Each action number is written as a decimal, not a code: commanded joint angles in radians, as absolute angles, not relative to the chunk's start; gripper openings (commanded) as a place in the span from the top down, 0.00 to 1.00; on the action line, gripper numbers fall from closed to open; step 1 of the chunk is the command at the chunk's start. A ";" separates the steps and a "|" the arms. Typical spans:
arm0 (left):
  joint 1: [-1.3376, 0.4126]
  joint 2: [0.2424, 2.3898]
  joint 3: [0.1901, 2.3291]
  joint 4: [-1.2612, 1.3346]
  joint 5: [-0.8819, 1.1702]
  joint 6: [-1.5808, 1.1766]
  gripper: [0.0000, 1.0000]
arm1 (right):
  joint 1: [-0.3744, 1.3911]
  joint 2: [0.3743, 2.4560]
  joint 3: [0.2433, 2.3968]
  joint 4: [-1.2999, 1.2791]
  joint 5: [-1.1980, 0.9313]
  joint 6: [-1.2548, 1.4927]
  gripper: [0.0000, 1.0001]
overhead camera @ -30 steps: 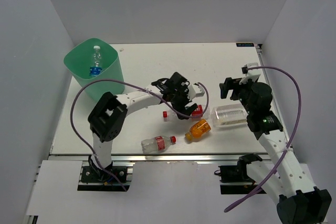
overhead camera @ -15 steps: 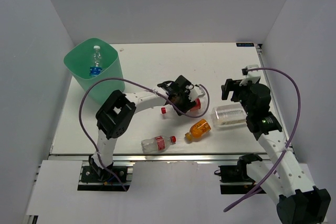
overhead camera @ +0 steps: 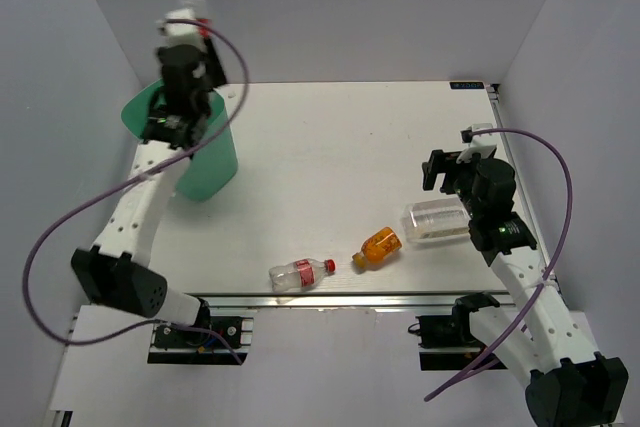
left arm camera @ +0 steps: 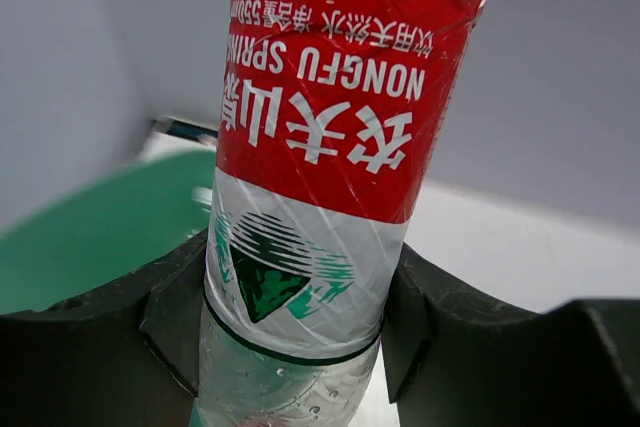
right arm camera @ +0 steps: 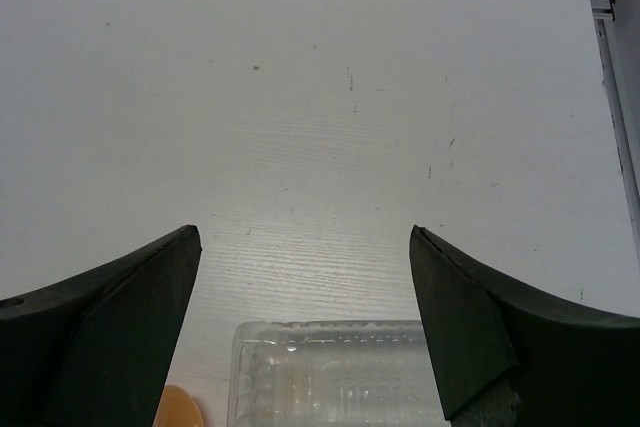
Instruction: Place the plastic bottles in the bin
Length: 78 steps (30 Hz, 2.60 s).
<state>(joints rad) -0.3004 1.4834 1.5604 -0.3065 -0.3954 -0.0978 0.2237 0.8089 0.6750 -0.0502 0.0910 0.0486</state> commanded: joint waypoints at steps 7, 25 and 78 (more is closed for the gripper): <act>0.054 1.342 1.490 -0.255 -0.548 -0.379 0.49 | 0.206 0.825 0.695 -0.011 0.083 0.049 0.11; 0.138 1.260 1.187 0.042 -0.200 -0.367 0.02 | 0.193 0.831 0.690 -0.011 0.038 0.037 0.11; -1.005 1.318 0.719 -0.566 0.092 -0.574 0.02 | 0.193 0.891 0.703 -0.071 -0.270 0.072 0.11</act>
<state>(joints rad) -0.9920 1.2949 0.7334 -0.5915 0.0368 -0.5732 0.1963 0.8894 0.6846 -0.0803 -0.2474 0.0753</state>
